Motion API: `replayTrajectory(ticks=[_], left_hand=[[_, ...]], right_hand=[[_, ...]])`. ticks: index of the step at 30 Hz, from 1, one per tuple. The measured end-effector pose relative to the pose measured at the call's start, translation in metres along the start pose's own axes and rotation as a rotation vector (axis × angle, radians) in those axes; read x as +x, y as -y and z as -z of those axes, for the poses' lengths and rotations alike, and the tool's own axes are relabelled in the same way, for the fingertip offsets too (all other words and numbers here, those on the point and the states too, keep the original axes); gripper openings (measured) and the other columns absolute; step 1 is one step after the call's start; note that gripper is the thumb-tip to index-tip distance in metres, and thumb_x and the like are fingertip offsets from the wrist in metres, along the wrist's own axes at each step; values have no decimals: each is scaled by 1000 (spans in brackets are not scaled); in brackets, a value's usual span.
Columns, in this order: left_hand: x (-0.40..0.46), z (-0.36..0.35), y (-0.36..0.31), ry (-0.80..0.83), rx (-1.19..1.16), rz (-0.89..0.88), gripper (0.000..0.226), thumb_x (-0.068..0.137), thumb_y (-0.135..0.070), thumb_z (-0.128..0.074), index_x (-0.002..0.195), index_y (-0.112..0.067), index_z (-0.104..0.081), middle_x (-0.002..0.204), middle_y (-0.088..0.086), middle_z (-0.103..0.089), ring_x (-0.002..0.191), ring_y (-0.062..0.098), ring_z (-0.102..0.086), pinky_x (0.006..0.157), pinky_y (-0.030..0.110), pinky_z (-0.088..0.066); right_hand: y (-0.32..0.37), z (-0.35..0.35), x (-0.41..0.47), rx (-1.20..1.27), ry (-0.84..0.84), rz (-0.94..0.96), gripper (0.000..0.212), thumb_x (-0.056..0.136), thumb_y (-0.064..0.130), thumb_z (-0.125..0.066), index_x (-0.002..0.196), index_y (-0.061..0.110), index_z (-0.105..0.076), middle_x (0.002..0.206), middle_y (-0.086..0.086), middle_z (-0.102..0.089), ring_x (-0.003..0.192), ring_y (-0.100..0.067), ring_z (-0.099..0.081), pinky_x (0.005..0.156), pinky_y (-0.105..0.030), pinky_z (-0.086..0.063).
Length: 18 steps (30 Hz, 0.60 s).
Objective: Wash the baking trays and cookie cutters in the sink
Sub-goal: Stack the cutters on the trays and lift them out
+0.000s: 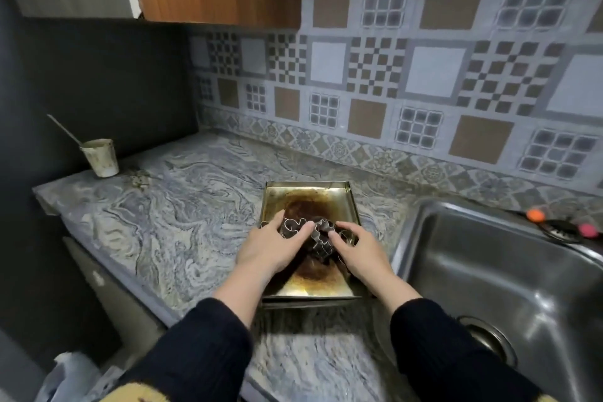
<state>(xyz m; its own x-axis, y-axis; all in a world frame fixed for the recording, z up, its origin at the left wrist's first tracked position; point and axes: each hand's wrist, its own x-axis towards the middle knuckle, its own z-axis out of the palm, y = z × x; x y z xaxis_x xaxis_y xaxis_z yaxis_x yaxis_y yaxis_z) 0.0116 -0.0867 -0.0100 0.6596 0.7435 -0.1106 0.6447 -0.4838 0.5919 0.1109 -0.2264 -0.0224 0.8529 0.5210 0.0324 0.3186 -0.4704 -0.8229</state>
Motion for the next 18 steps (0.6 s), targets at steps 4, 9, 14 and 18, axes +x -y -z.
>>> replayTrajectory(ticks=[4, 9, 14, 18], left_hand=[[46, -2, -21, 43, 39, -55, 93, 66, -93, -31, 147, -48, -20, 151, 5, -38, 139, 27, -35, 103, 41, -38], [104, -16, -52, 120, 42, -153, 91, 69, -90, -33, 148, -45, -21, 150, 2, -40, 140, 26, -32, 108, 42, -34], [166, -34, -86, 214, 70, -286, 88, 72, -88, -34, 148, -44, -23, 150, 0, -41, 139, 26, -36, 107, 41, -36], [212, -54, -113, 280, 94, -368, 90, 72, -88, -32, 149, -42, -22, 151, 1, -39, 140, 27, -34, 108, 42, -36]], right_hand=[[-2, 1, 40, 8, -50, -43, 40, 89, 46, -58, 127, 31, -57, 130, -4, -57, 108, -15, -55, 77, -20, -39], [-9, 12, 90, -2, -153, -131, 40, 88, 45, -59, 126, 31, -58, 129, -3, -57, 109, -17, -56, 82, -24, -40], [-17, 24, 136, -37, -291, -227, 41, 88, 45, -60, 126, 30, -59, 126, 0, -61, 104, -15, -58, 76, -24, -40], [-27, 33, 171, -59, -358, -294, 41, 89, 44, -60, 126, 28, -60, 127, -1, -62, 111, -18, -59, 80, -22, -43]])
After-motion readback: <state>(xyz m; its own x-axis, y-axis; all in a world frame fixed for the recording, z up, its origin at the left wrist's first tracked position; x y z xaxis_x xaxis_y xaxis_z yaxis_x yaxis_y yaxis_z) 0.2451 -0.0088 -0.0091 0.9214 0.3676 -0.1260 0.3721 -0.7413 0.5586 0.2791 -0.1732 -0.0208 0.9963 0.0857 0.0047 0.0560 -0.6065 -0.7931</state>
